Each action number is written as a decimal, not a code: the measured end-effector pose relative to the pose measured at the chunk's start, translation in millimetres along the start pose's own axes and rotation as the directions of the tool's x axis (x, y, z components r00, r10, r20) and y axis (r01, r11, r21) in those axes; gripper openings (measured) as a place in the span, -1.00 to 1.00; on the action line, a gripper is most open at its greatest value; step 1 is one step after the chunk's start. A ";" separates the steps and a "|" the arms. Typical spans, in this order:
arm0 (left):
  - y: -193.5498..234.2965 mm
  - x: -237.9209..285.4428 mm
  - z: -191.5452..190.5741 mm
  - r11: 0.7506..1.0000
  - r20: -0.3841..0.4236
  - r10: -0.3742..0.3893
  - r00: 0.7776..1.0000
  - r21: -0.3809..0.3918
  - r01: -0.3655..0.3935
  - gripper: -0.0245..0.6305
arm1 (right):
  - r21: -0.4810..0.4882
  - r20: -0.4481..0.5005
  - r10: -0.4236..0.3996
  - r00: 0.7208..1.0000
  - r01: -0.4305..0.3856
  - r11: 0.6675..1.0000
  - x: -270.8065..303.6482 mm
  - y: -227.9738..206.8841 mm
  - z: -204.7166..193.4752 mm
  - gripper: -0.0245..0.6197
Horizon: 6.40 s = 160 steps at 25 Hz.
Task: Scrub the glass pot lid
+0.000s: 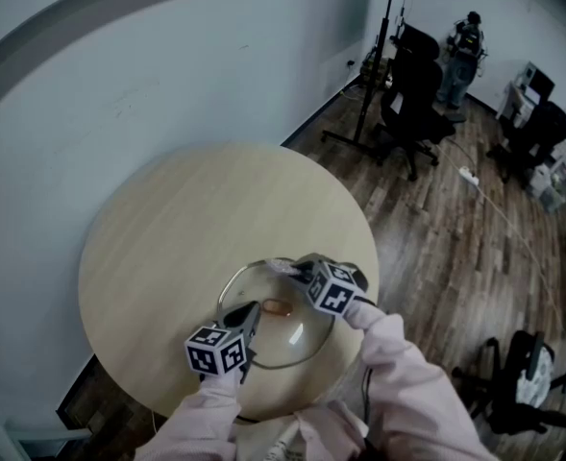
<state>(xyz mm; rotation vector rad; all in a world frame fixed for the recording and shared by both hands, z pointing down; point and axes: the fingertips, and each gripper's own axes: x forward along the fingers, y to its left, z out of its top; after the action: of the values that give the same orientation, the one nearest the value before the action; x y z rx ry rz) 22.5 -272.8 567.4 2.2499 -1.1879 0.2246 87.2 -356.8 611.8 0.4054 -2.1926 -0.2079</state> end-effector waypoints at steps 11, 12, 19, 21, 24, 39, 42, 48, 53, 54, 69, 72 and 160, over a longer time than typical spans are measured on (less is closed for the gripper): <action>-2.1 -4.3 -0.5 1.000 0.006 0.027 1.000 -0.004 -0.027 -0.93 | -0.183 -0.105 0.094 0.990 -0.112 0.977 9.8 19.7 -9.1 -0.66; -2.5 -5.4 -1.0 1.000 0.007 0.030 1.000 -0.005 -0.030 -0.93 | -0.193 -0.113 0.095 0.989 -0.115 0.974 10.0 20.4 -11.0 -0.66; -1.4 -15.2 -5.3 0.998 0.021 0.066 0.998 -0.013 -0.066 -0.93 | -0.258 -0.141 0.122 0.982 -0.156 0.954 6.3 31.6 -17.9 -0.66; -1.6 -17.4 -5.9 0.997 0.027 0.074 0.997 -0.015 -0.073 -0.93 | -0.280 -0.157 0.127 0.979 -0.168 0.945 5.4 34.1 -21.0 -0.66; -1.9 -18.8 -5.1 0.996 0.037 0.084 0.996 -0.017 -0.083 -0.93 | -0.306 -0.166 0.133 0.977 -0.179 0.935 6.1 36.4 -22.9 -0.66; -9.9 -23.3 -22.2 0.990 0.055 0.130 0.990 -0.059 -0.127 -0.93 | -0.380 -0.223 0.153 0.963 -0.230 0.896 -0.9 45.2 -33.1 -0.66; -11.8 -22.9 -23.6 0.990 0.057 0.130 0.990 -0.058 -0.127 -0.93 | -0.402 -0.230 0.152 0.961 -0.236 0.885 -2.9 46.1 -34.6 -0.66; -10.5 -22.8 -23.8 0.992 0.050 0.120 0.991 -0.054 -0.117 -0.93 | -0.406 -0.240 0.163 0.957 -0.252 0.879 -5.9 50.4 -37.5 -0.65; -13.2 -21.3 -24.3 0.995 0.030 0.097 0.995 -0.036 -0.096 -0.93 | -0.375 -0.249 0.168 0.954 -0.254 0.892 -11.6 55.3 -41.2 -0.65; -14.2 -21.3 -24.3 0.995 0.027 0.090 0.996 -0.032 -0.089 -0.93 | -0.367 -0.248 0.168 0.954 -0.254 0.895 -12.9 56.6 -41.2 -0.65; -25.6 -17.2 -36.6 1.000 -0.028 -0.005 1.000 -0.014 0.005 -0.93 | -0.208 -0.260 0.127 0.957 -0.184 0.961 -28.3 68.7 -53.7 -0.65; -28.8 -16.7 -40.9 1.000 -0.041 -0.027 0.999 -0.012 0.027 -0.93 | -0.177 -0.266 0.109 0.958 -0.160 0.971 -30.7 70.4 -58.3 -0.65; -31.5 -82.6 -91.1 0.945 -0.209 -0.295 0.932 0.079 0.317 -0.93 | 0.477 -0.319 0.031 0.947 0.132 0.869 -38.7 163.8 -20.7 -0.64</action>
<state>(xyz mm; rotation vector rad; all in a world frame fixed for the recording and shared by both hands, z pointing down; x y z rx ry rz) 9.6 -149.8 595.9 2.4094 -0.7249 0.3854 90.5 -190.1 643.0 0.7280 -1.8923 0.3827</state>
